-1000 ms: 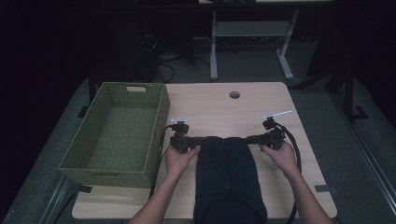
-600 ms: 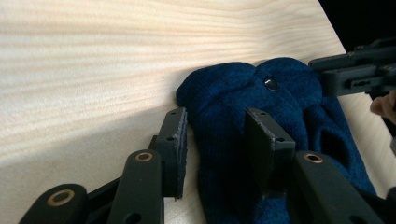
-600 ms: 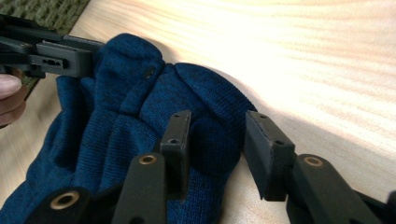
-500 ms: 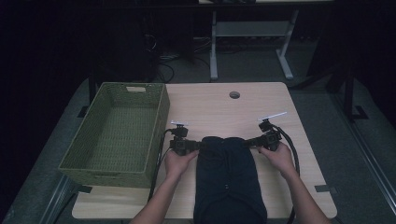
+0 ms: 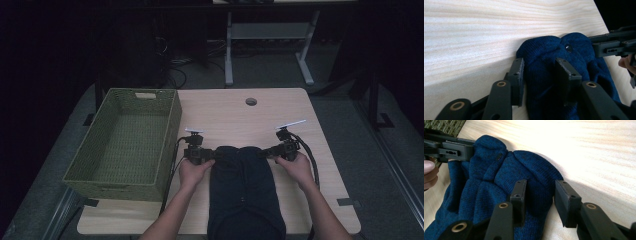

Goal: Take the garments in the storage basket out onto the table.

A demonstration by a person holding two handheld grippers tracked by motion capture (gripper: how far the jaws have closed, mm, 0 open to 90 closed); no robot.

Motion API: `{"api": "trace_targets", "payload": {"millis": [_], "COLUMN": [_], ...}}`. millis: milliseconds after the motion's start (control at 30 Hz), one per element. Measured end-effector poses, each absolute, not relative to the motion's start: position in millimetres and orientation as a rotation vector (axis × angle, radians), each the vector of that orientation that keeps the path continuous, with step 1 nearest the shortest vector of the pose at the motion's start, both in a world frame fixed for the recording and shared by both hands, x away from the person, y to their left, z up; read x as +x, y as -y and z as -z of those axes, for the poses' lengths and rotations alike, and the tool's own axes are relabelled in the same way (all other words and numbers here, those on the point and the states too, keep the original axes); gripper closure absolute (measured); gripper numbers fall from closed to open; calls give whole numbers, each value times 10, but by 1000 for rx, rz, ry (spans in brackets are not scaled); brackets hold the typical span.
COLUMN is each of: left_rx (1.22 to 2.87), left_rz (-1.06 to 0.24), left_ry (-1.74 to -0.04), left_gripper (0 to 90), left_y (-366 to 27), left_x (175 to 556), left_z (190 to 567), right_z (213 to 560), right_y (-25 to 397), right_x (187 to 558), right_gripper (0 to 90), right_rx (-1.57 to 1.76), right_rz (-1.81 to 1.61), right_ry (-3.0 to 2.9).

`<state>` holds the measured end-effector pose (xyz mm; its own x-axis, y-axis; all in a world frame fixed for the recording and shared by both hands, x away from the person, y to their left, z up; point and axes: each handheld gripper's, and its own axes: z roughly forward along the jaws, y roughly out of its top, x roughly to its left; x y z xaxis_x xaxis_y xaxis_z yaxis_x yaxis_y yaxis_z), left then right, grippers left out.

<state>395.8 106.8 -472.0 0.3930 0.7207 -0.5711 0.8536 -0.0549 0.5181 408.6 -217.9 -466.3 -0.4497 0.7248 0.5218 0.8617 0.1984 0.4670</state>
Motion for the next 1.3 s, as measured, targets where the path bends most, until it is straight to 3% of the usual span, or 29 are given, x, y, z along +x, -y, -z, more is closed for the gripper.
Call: {"api": "trace_targets", "payload": {"millis": [100,200,400,600,733,867,967,1067,1300], "left_rx": [1822,1843,1853,1880,1866,1866,1862,1858,1840], "left_rz": [193,171,171,159,166,164,164,171,189], "left_ry": [-1366,-1360,-1343,-1320,-1324,-1322,-1328,-1333,-1336], "left_gripper": [665,721,792,800,802,802,800,801,802], "left_y": [-1051,-1036,-1037,-1005,-994,-993,-999,-1001,-1011], "left_x": [3967,3964,3977,4003,4017,4025,4034,4049,4073], "left_z": [4721,4713,4691,4666,4685,4684,4683,4682,4653], "right_z": [4678,4682,4638,4628,4660,4657,4660,4687,4692], "right_y": [2197,2193,2201,2233,2260,2237,2226,2238,2285], "right_x": [4091,4085,4065,4059,4082,4097,4112,4123,4129], "right_gripper": [637,743,775,772,649,634,650,743,771], "right_rx": [-1539,-1533,-1509,-1496,-1512,-1531,-1542,-1539,-1528], "right_rz": [1097,1085,1096,1098,1087,1104,1109,1114,1142], "right_ry": [2252,2270,2288,2279,2265,2251,2243,2237,2194]}}
